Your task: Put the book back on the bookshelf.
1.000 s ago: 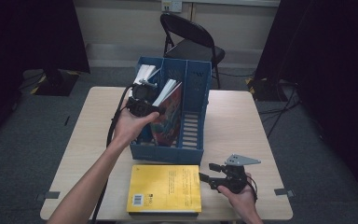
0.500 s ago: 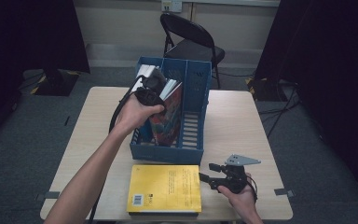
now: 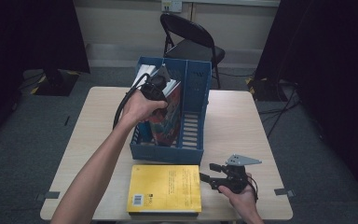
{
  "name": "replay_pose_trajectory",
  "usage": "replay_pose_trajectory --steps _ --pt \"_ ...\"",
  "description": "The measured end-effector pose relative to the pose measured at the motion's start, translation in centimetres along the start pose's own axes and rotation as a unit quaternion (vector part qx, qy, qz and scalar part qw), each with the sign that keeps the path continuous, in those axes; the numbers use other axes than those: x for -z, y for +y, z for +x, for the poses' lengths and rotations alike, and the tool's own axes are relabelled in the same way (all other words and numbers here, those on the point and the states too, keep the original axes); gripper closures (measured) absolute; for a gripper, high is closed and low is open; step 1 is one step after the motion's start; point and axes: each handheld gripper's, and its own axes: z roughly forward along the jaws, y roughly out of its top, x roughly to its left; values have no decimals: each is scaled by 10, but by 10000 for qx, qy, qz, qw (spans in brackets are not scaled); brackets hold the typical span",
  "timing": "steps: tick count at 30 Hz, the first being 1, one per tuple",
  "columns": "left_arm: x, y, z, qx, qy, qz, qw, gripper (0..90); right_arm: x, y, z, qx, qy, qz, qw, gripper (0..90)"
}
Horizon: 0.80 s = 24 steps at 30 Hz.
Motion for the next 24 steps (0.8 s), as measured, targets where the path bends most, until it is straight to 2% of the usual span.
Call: replay_pose_trajectory --steps 10,11,13,17,21,24 --pt "-1 5 6 99 -40 228 9997 708 0 0 0 8 9 -1 10000 350" --pt "-3 5 6 122 -90 269 9995 704 0 0 0 -22 2 9 10000 350" --pt "-9 6 3 59 -51 445 9990 699 0 0 0 -19 8 7 10000 349" --pt "-10 7 1 114 28 438 9990 725 1 0 -1 -10 7 -14 10000 349" --pt "-10 7 3 260 8 395 9989 737 1 0 -1 -20 -9 -14 10000 349" --pt "-9 8 6 293 -19 343 9990 739 1 0 -1 -19 -1 -14 10000 349"
